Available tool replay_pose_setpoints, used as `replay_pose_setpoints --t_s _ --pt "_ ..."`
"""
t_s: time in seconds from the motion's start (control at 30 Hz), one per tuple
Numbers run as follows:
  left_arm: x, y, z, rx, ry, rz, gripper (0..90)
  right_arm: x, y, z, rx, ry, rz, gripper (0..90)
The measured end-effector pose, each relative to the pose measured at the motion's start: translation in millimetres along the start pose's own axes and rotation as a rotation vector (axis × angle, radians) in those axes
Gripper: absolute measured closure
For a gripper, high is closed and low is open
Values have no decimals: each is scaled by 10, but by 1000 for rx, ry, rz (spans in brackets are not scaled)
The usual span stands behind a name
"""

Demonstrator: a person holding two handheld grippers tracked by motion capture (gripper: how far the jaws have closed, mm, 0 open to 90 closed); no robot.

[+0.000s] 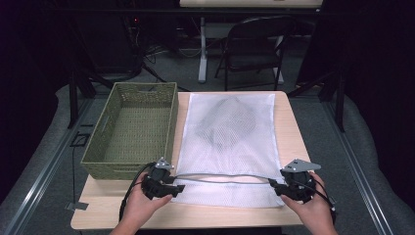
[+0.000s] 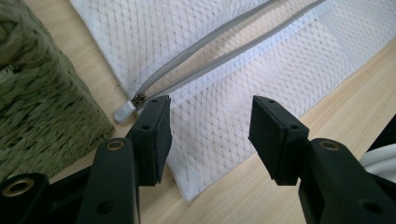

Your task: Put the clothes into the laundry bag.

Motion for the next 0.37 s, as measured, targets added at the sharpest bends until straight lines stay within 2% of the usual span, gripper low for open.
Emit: replay_pose_setpoints --t_s 0.1,0.37 --pt "5 -7 -7 -18 -9 0 482 -52 43 22 2 -19 -15 461" --pt "-36 4 1 -28 -25 -7 472 -159 196 54 25 -60 -45 473"
Point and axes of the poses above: each handheld gripper's, and its own axes: x roughly backward along the jaws, z roughly out of its underside, y roughly to its left, the point moved 6 cm from there along -x, roughly forward along the jaws, and after that the axes turned 15 degrees about z, right-handed, at the moved point
